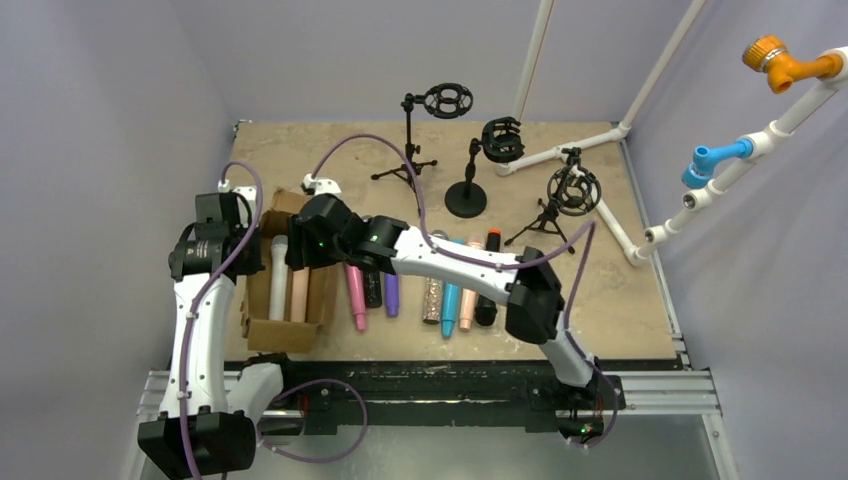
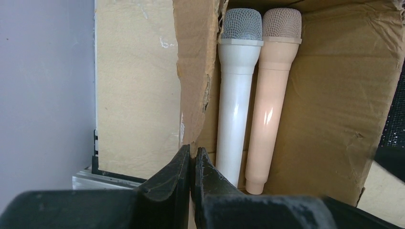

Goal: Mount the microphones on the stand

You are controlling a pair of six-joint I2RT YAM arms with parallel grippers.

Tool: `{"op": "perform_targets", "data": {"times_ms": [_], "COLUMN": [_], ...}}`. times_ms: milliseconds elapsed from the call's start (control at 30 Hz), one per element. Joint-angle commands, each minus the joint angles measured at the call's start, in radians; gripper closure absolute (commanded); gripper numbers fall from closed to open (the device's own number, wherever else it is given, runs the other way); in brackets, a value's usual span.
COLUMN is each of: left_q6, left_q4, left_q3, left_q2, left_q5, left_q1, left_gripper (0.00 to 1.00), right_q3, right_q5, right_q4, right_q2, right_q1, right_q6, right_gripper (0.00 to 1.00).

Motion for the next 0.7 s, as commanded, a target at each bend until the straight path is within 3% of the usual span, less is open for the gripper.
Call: {"op": "perform_targets", "data": {"times_ms": [0, 167, 600, 667], "left_q6": [-0.006, 0.015, 0.030, 0.030], "left_q4": [0.082, 0.113, 0.096, 0.093], "left_q3": [0.024, 0.004, 0.010, 0.015], "left_q2": [-0.040, -0.072, -0.131, -0.128], "left_q5": [0.037, 0.066, 0.225, 0.225], "left_q1": [-0.002, -0.003, -0.003, -0.003], "left_gripper": [1.00, 1.00, 1.00, 1.00], "right_q3": [0.175, 0.291, 0.325, 0.334], "right_q5": [-0.123, -0.152, -0.127, -0.126], "right_q4": [0.011, 0.012, 0.112, 0.128], "right_q2": [0.130, 0.264, 0.410, 0.418], "right_q1": [0.007, 0.006, 0.006, 0.007], "right_q6": [0.019, 0.044, 0.113, 0.118], "right_gripper": [0.43, 0.43, 0.42, 0.47]}}
